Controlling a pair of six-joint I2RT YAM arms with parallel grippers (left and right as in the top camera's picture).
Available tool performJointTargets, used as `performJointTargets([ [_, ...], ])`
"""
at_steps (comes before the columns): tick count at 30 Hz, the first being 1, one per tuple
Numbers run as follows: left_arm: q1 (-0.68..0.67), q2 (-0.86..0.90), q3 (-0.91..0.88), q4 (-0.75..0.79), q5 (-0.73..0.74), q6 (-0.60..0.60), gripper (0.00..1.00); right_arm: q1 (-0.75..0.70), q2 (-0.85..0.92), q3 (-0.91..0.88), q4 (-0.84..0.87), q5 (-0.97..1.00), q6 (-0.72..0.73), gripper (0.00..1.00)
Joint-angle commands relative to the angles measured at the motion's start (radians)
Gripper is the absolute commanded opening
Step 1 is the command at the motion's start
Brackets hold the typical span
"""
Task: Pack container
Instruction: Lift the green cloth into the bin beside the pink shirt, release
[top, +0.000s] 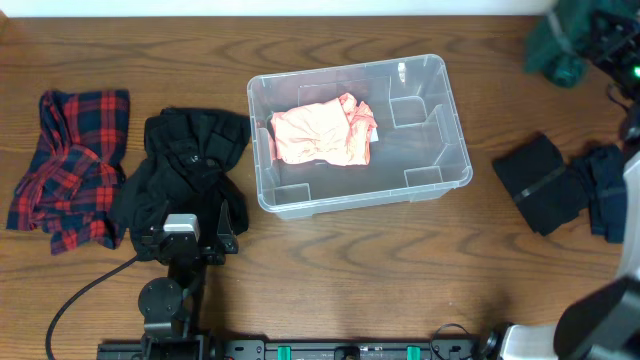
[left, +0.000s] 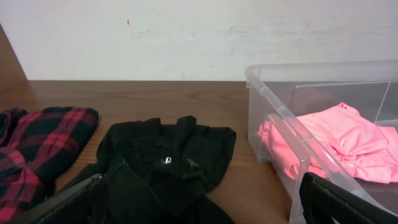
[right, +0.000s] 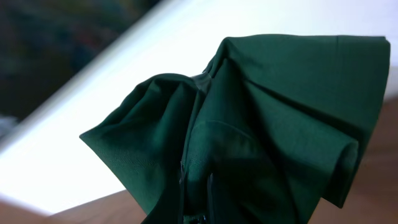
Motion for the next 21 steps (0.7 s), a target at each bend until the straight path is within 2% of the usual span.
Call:
performJointTargets([
  [1, 0.003, -0.004, -0.017, -0.034, 0.015, -0.002, 0.98, 0.102, -0.068, 0.005, 0.008, -0.045, 0.114, 0.01],
  [6, 0.003, -0.004, -0.017, -0.034, 0.015, -0.002, 0.98, 0.265, -0.088, 0.005, -0.01, 0.04, 0.195, 0.01],
  [17, 0.003, -0.004, -0.017, -0.034, 0.015, -0.002, 0.98, 0.644, -0.072, -0.001, -0.161, 0.496, 0.214, 0.01],
  [21, 0.003, -0.004, -0.017, -0.034, 0.015, -0.002, 0.98, 0.748, -0.039, -0.001, -0.241, 0.692, 0.314, 0.01],
])
